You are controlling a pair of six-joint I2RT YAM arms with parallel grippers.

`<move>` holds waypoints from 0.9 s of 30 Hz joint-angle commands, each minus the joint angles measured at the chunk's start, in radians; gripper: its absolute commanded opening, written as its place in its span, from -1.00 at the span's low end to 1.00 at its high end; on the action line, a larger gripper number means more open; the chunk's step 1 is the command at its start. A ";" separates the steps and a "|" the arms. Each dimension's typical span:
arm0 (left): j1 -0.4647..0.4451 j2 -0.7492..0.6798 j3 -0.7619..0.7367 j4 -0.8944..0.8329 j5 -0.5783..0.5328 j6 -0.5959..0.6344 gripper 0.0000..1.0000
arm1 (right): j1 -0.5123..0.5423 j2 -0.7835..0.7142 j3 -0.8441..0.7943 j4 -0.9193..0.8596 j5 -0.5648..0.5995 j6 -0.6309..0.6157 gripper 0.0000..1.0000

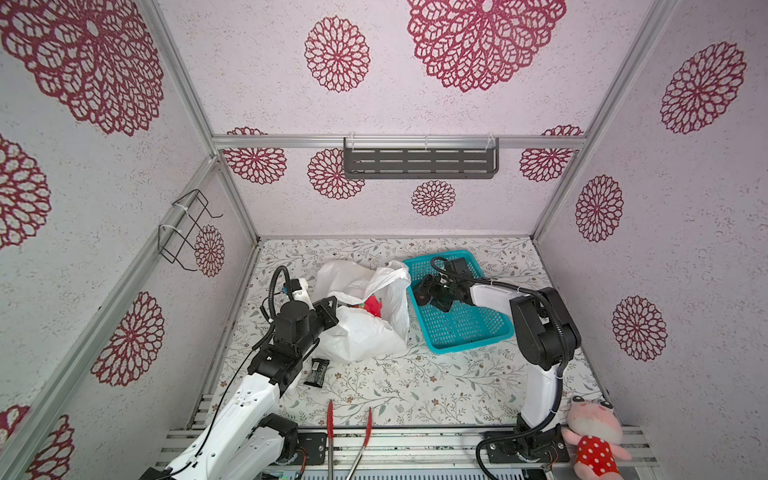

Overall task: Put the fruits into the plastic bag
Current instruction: 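Lift the mangosteen and carry it into the bag held by the left gripper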

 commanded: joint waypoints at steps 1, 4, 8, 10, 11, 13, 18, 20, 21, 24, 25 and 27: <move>-0.006 0.002 0.030 0.001 -0.006 0.000 -1.00 | 0.010 0.011 0.021 -0.023 0.034 0.021 0.53; -0.007 0.001 0.029 0.000 -0.008 0.002 -1.00 | 0.011 0.011 0.026 -0.023 0.051 0.017 0.20; -0.007 0.003 0.023 0.012 -0.012 -0.008 -1.00 | 0.011 0.010 0.045 -0.029 0.047 -0.028 -0.46; -0.006 0.013 0.029 0.011 -0.006 -0.004 -1.00 | 0.011 0.005 0.055 -0.043 0.051 -0.053 -0.61; -0.008 0.018 0.032 0.011 -0.007 -0.004 -1.00 | 0.011 0.000 0.053 -0.044 0.051 -0.061 -0.64; -0.008 0.031 0.039 0.013 -0.006 -0.004 -1.00 | 0.012 -0.017 0.050 -0.055 0.071 -0.083 -0.73; -0.006 0.065 0.050 0.030 0.010 -0.009 -1.00 | 0.010 -0.074 0.034 -0.067 0.130 -0.132 -0.89; -0.009 0.078 0.056 0.030 0.016 -0.009 -1.00 | 0.006 -0.098 0.023 -0.069 0.159 -0.146 -0.95; -0.008 0.082 0.060 0.030 0.018 -0.009 -1.00 | 0.004 -0.108 0.020 -0.073 0.167 -0.153 -0.96; -0.011 0.085 0.062 0.036 0.014 -0.006 -1.00 | -0.002 -0.131 0.021 -0.097 0.184 -0.166 -1.00; -0.010 0.083 0.062 0.037 0.013 -0.007 -1.00 | -0.004 -0.140 0.021 -0.104 0.192 -0.172 -1.00; -0.012 0.082 0.061 0.038 0.012 -0.007 -1.00 | -0.005 -0.165 0.021 -0.112 0.195 -0.194 -1.00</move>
